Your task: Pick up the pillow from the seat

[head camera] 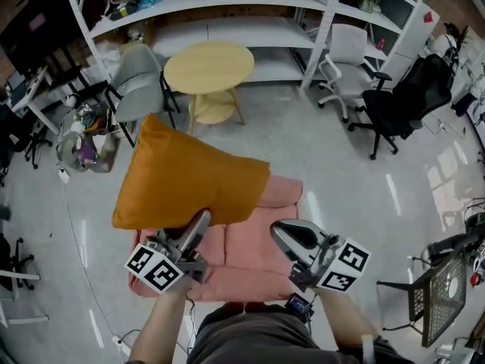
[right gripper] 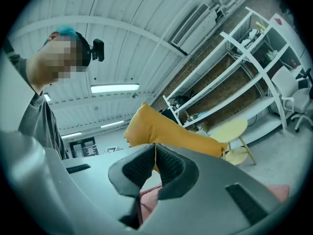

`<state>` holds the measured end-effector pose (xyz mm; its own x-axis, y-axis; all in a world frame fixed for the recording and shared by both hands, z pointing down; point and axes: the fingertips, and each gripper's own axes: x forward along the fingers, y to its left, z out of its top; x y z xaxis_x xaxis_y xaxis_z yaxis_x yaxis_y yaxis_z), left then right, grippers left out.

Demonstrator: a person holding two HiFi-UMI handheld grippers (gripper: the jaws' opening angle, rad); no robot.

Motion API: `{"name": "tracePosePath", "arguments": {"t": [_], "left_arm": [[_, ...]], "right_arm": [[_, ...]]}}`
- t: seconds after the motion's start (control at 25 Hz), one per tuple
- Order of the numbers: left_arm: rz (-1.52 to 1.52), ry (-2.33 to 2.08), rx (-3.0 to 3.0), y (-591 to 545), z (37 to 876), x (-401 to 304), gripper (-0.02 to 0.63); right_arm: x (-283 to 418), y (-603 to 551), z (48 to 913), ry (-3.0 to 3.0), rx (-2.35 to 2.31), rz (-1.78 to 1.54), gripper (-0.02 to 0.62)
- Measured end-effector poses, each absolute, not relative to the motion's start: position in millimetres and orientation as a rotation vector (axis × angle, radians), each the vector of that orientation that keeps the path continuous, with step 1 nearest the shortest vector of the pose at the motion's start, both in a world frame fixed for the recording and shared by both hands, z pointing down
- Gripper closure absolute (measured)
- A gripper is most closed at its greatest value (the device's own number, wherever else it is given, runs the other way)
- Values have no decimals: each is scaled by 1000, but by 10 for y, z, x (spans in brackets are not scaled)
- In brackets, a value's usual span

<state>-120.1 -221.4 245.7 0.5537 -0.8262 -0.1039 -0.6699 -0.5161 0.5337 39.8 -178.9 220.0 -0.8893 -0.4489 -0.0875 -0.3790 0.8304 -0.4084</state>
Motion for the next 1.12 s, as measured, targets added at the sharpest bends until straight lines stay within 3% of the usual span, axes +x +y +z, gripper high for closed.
{"name": "tracePosePath", "arguments": {"t": [0.4,1.12], "left_arm": [[-470,-1231,2426,-1949,2007,-1010,322],[-424,-1256,2334,-1809,2321,-715,322]], "right_arm": [[565,-1527,1799,2790,-595,-489,578],[782,-1508,1957,2787,-578,-575,580]]}}
